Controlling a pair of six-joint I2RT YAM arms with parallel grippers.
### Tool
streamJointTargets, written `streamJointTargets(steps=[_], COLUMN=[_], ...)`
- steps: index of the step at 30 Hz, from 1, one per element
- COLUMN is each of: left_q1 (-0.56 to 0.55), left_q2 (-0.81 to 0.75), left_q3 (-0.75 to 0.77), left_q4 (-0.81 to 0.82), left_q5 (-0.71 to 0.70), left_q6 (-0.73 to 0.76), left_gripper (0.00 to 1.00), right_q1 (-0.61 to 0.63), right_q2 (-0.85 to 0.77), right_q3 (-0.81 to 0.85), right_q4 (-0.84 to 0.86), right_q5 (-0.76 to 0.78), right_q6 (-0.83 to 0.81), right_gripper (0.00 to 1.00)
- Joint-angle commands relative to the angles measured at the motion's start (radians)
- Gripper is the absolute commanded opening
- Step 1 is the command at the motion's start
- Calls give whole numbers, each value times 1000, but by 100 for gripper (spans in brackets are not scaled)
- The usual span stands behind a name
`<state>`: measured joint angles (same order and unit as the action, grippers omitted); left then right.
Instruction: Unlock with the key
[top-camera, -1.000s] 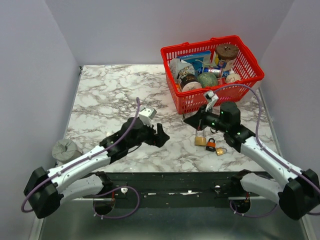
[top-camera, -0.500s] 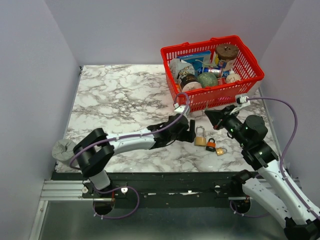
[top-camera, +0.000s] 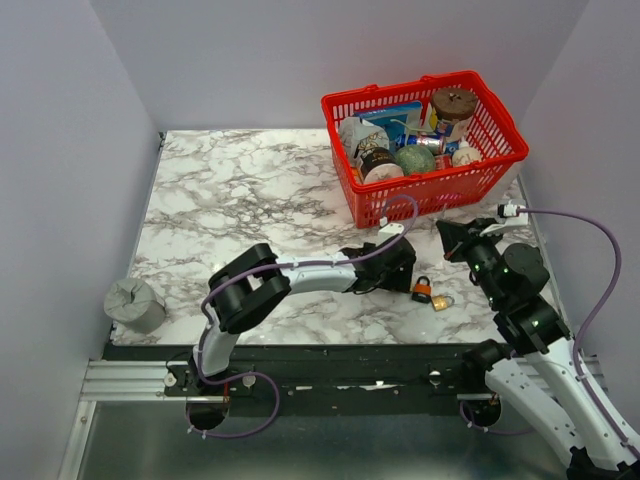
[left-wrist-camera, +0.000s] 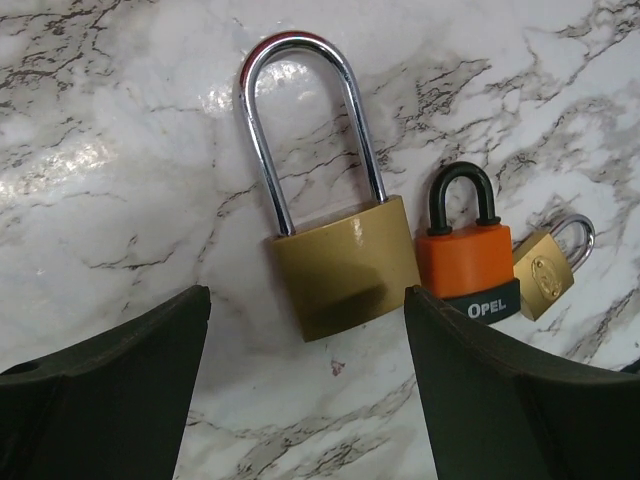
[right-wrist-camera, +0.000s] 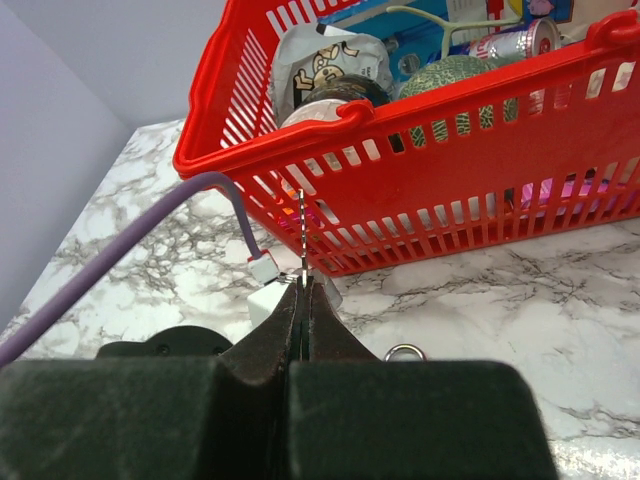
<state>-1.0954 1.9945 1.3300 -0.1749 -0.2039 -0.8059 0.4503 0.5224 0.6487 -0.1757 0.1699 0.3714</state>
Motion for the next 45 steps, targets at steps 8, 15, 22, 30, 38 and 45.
streamJointTargets(steps=[8, 15, 22, 30, 38, 45], left_q1=[-32, -61, -78, -51, -26, -24], left_q2=[121, 208, 254, 162, 20, -46], left_q3=[153, 259, 276, 66, -161, -193], left_q4=[-135, -267, -324, -256, -233, -273], left_q5=[-61, -121, -135, -141, -179, -226], left_q6=[0, 51, 90, 67, 53, 51], left_gripper=[82, 81, 68, 47, 45, 51], right_q1=[-4, -5, -5, -5, -5, -4], right_q2=[-38, -41, -39, -22, -19, -9], right_q3=[-9, -11, -12, -11, -12, -12], right_q4=[-19, -19, -21, -19, -18, -19], right_q5=[48, 46, 48, 34, 29, 16], right_q6=[-14, -12, -12, -6, -2, 1], right_gripper=[1, 1, 1, 1, 1, 1])
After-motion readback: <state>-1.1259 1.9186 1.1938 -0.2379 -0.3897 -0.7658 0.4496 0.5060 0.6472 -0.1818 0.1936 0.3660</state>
